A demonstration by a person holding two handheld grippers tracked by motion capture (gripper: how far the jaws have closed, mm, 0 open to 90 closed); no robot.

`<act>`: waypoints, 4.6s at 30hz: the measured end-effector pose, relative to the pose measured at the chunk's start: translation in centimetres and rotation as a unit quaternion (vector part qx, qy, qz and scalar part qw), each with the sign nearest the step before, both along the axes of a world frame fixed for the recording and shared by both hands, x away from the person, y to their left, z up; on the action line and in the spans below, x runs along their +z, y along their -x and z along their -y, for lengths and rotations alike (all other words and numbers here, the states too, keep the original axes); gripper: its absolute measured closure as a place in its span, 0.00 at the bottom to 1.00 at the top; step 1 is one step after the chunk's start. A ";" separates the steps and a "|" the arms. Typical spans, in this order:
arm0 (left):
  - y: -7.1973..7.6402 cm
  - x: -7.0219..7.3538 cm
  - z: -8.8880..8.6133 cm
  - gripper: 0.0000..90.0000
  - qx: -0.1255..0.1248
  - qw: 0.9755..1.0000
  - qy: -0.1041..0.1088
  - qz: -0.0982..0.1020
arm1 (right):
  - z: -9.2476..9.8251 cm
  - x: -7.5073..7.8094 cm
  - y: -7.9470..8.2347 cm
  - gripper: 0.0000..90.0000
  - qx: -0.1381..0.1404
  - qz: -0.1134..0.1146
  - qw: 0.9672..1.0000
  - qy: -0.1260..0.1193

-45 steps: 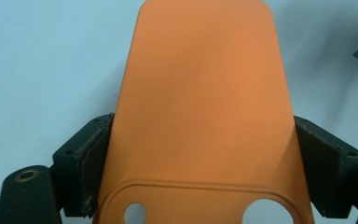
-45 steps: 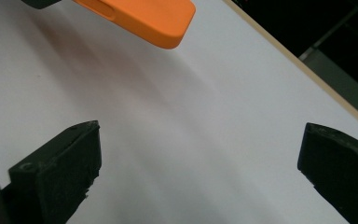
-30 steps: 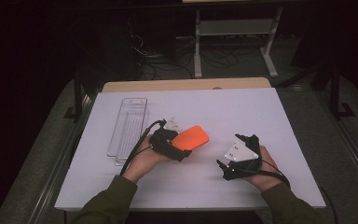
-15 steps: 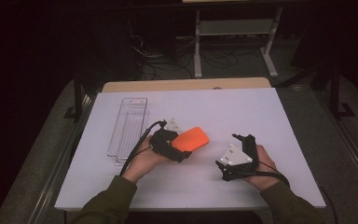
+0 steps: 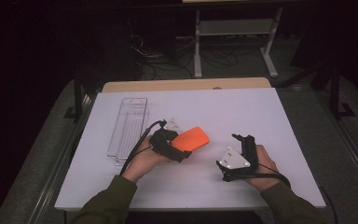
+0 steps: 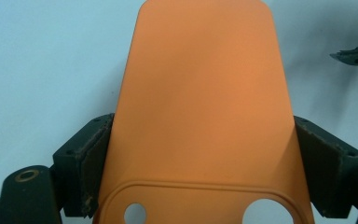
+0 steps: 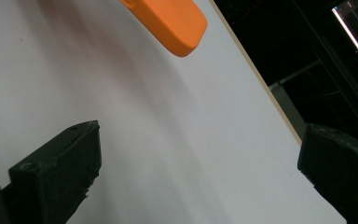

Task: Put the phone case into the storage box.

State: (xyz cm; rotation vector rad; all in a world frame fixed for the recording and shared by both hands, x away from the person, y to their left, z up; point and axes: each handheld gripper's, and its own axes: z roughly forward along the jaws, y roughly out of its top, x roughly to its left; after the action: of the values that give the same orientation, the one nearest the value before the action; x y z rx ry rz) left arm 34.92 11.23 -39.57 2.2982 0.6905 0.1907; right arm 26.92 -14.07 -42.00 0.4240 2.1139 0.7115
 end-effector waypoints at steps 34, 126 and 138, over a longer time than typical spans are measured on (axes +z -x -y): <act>0.4 0.2 -0.3 0.16 -0.007 1.000 -0.005 -0.007 | -1.7 -0.8 0.6 0.00 0.035 0.105 0.987 0.119; 0.6 0.7 0.1 0.16 -0.040 0.999 0.003 0.001 | -7.0 -2.6 0.7 0.09 0.099 0.293 0.922 0.232; 0.8 0.7 0.3 0.16 -0.035 0.999 0.011 0.000 | -7.1 -2.5 1.0 0.14 0.104 0.296 0.923 0.223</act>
State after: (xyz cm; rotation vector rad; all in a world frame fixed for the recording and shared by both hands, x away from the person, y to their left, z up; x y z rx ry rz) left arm 34.16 10.92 -38.89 2.2980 0.6082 0.1486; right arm 25.96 -6.99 -44.53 -0.2505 1.6712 0.3820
